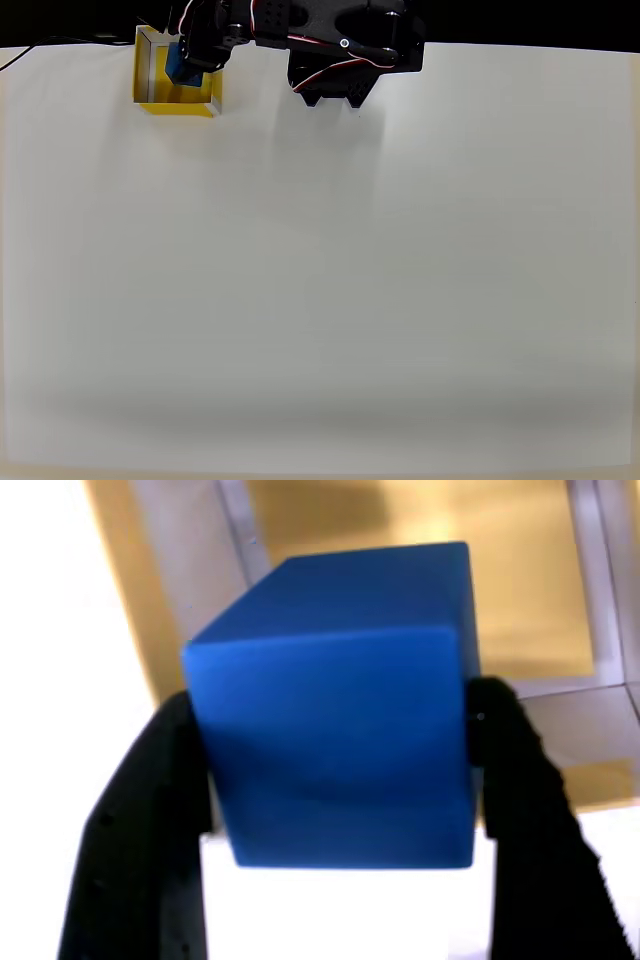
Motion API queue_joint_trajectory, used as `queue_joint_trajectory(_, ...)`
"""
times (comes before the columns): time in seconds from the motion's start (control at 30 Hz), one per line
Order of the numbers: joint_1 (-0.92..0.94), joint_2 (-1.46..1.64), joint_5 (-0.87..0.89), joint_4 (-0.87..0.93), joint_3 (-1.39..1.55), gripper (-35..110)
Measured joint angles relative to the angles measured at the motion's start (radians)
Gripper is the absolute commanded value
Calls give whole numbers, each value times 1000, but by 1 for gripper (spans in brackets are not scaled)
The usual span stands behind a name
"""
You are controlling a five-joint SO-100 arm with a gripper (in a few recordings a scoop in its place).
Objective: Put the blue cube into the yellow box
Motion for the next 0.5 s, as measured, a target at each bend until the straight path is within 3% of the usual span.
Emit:
queue_joint_trajectory(0.3,5,8,-46,31,-66,9)
queue_joint_trajectory(0.5,3,25,-40,-86,80,14)
